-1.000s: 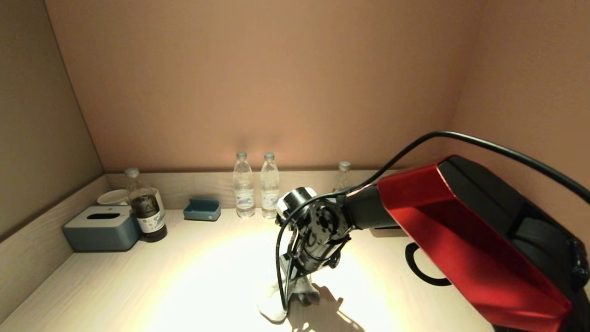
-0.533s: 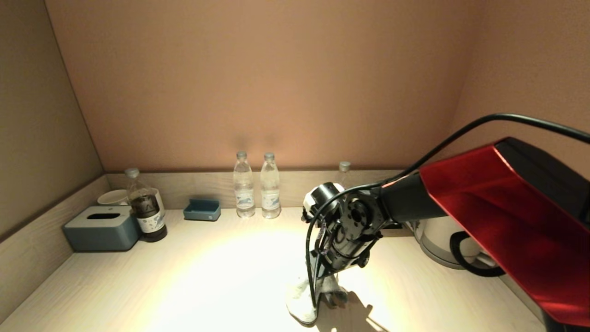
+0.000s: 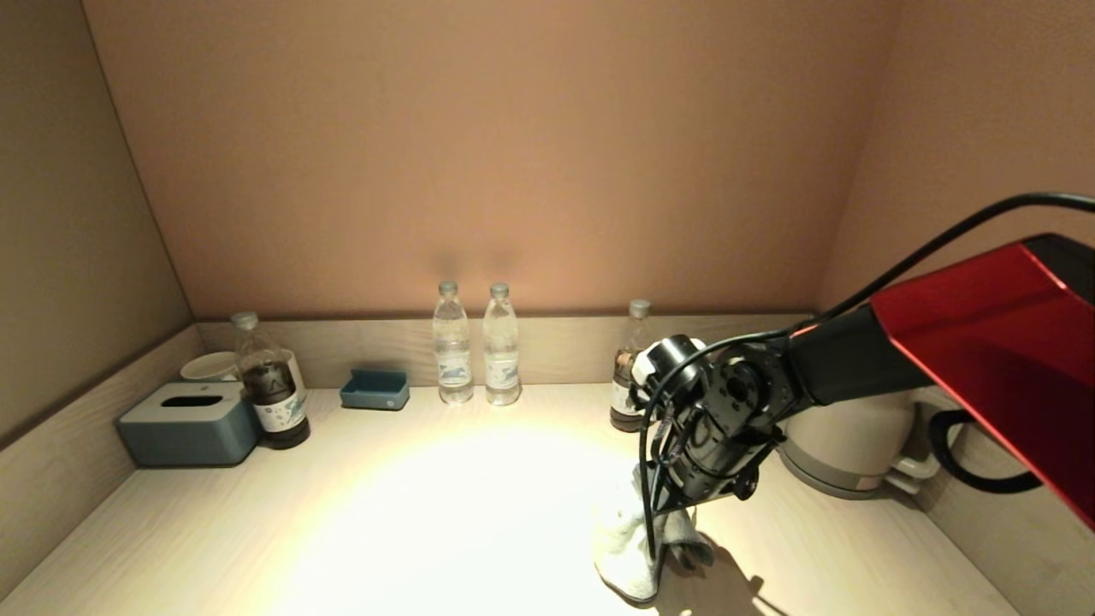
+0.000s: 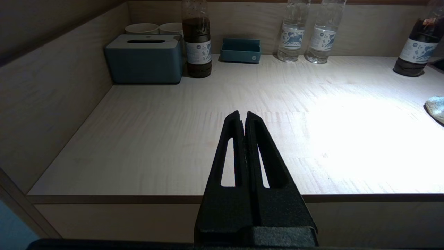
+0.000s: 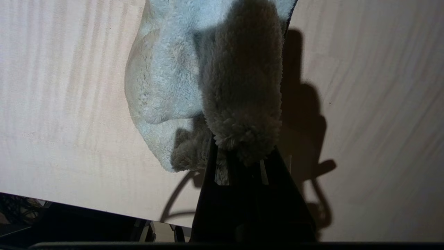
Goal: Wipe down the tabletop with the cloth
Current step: Sweep the stains on the table
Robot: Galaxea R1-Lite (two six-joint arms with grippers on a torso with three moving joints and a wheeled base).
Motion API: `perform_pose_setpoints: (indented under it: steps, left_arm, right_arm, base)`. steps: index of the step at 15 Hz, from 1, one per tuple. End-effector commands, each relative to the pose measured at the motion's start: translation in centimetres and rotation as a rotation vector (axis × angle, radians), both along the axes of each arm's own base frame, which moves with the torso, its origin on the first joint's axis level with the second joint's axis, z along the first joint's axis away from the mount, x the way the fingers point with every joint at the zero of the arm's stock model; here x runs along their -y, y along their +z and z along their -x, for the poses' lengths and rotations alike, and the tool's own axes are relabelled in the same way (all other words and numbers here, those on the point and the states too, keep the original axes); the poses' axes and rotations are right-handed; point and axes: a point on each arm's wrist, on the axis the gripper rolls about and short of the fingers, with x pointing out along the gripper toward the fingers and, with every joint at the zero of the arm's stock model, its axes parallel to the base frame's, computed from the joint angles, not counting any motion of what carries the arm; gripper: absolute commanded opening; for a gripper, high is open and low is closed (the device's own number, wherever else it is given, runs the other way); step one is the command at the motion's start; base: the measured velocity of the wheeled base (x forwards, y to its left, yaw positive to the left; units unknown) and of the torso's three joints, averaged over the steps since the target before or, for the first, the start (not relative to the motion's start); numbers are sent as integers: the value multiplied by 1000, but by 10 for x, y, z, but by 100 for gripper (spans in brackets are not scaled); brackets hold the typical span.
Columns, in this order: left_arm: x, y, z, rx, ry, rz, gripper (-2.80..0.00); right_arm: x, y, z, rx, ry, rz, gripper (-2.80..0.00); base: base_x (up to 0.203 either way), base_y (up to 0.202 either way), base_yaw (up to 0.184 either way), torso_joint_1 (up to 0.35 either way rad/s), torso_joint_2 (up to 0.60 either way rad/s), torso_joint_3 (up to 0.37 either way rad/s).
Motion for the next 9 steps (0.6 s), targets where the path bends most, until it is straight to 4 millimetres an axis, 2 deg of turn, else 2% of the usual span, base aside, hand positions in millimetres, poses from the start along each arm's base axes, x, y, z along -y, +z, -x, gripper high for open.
perform_pose_setpoints:
  steps: [1, 3, 5, 7, 9]
  left_arm:
    - [0, 0, 0, -2, 0, 1, -280]
    - [0, 0, 0, -1, 0, 1, -280]
    - [0, 0, 0, -2, 0, 1, -280]
    - [0, 0, 0, -2, 0, 1, -280]
    - [0, 0, 0, -1, 0, 1, -280]
  right_arm:
    - [14, 0, 4, -12, -32, 6, -280]
    - [36, -2, 7, -26, -87, 12, -280]
    - [40, -3, 8, -31, -97, 16, -280]
    - [54, -10, 10, -57, -136, 45, -280]
    - [55, -17, 10, -84, -141, 64, -280]
  base:
    - [0, 0, 0, 0, 0, 0]
    - [0, 0, 0, 0, 0, 0]
    - [0, 0, 0, 0, 0, 0]
    - [0, 0, 0, 0, 0, 0]
    - [0, 0, 0, 0, 0, 0]
